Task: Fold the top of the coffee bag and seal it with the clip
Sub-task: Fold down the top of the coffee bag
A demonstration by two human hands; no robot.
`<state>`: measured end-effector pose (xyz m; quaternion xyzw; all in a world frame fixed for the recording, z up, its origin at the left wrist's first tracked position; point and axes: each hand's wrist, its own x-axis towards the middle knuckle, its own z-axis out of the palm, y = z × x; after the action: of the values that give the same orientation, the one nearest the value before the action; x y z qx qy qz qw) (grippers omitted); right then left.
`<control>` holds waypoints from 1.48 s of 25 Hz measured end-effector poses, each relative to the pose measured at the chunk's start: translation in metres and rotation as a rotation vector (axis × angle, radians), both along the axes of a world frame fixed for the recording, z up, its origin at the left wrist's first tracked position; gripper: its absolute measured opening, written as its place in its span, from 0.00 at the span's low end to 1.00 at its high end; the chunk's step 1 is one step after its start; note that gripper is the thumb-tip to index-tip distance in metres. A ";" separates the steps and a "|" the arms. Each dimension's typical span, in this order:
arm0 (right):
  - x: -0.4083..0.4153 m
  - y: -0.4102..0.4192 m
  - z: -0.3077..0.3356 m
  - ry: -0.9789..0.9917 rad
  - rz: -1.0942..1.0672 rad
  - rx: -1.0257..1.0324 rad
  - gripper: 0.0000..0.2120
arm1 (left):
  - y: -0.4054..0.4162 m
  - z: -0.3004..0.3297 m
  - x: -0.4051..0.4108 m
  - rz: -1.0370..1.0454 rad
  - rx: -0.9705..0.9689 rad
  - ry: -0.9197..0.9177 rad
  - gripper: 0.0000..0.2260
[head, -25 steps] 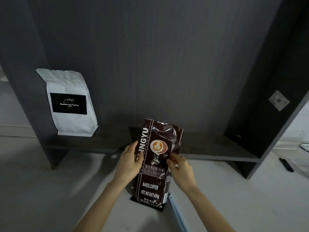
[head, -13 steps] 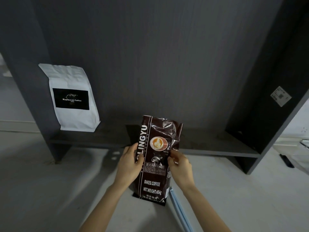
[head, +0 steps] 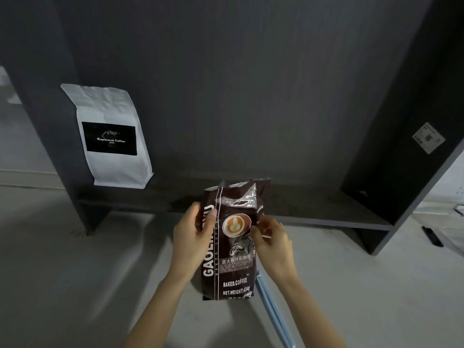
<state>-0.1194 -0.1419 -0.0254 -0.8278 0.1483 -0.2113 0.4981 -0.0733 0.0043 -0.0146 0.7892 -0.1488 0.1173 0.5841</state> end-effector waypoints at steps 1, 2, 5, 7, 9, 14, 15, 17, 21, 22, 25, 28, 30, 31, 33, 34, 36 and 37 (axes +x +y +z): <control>-0.002 0.000 0.002 -0.010 0.001 0.002 0.09 | -0.001 0.005 -0.001 -0.013 -0.031 -0.004 0.03; -0.004 -0.001 0.004 -0.026 -0.001 0.000 0.09 | -0.001 0.010 -0.002 -0.025 -0.053 -0.013 0.03; -0.005 -0.009 0.020 -0.153 -0.043 -0.067 0.13 | 0.000 0.015 -0.004 -0.037 -0.051 -0.036 0.06; -0.002 -0.017 0.036 -0.271 -0.075 -0.133 0.15 | 0.000 0.016 -0.005 -0.035 -0.062 -0.032 0.06; 0.003 -0.022 0.049 -0.300 -0.046 -0.180 0.15 | 0.000 0.016 -0.006 -0.039 -0.074 -0.024 0.06; 0.011 -0.023 0.053 -0.252 0.021 -0.270 0.10 | 0.002 0.013 -0.005 -0.060 -0.080 0.007 0.05; 0.012 -0.022 0.053 -0.248 0.021 -0.288 0.09 | 0.003 0.012 -0.005 -0.063 -0.081 0.009 0.05; 0.013 -0.023 0.052 -0.236 0.025 -0.349 0.07 | 0.004 0.013 -0.006 -0.065 -0.074 0.002 0.04; 0.014 -0.033 0.058 -0.217 0.099 -0.457 0.06 | 0.003 0.013 -0.009 -0.080 -0.064 -0.006 0.03; 0.015 -0.035 0.061 -0.192 0.134 -0.478 0.07 | 0.003 0.013 -0.009 -0.079 -0.060 -0.010 0.03; 0.018 -0.038 0.067 -0.169 0.193 -0.501 0.06 | 0.002 0.014 -0.009 -0.057 -0.026 -0.041 0.04; 0.017 -0.041 0.071 -0.190 0.214 -0.445 0.04 | 0.002 0.015 -0.010 -0.043 -0.020 -0.049 0.05; 0.015 -0.044 0.073 -0.173 0.230 -0.436 0.04 | 0.001 0.015 -0.009 -0.040 -0.023 -0.045 0.05; 0.014 -0.046 0.074 -0.154 0.242 -0.436 0.04 | 0.001 0.015 -0.008 -0.038 -0.022 -0.046 0.04; 0.012 -0.048 0.075 -0.099 0.286 -0.412 0.04 | 0.001 0.014 -0.007 -0.032 -0.021 -0.050 0.04; 0.011 -0.049 0.075 -0.079 0.312 -0.378 0.05 | 0.000 0.014 -0.007 -0.032 -0.022 -0.050 0.04; 0.008 -0.050 0.074 -0.073 0.344 -0.271 0.07 | -0.001 0.014 -0.007 -0.035 -0.023 -0.046 0.04; 0.007 -0.049 0.073 -0.082 0.347 -0.216 0.08 | -0.001 0.014 -0.008 -0.035 -0.023 -0.044 0.04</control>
<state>-0.1121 -0.1910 0.0479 -0.8803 -0.0404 -0.1704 0.4409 -0.0810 0.0034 -0.0003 0.7770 -0.1737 0.1261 0.5918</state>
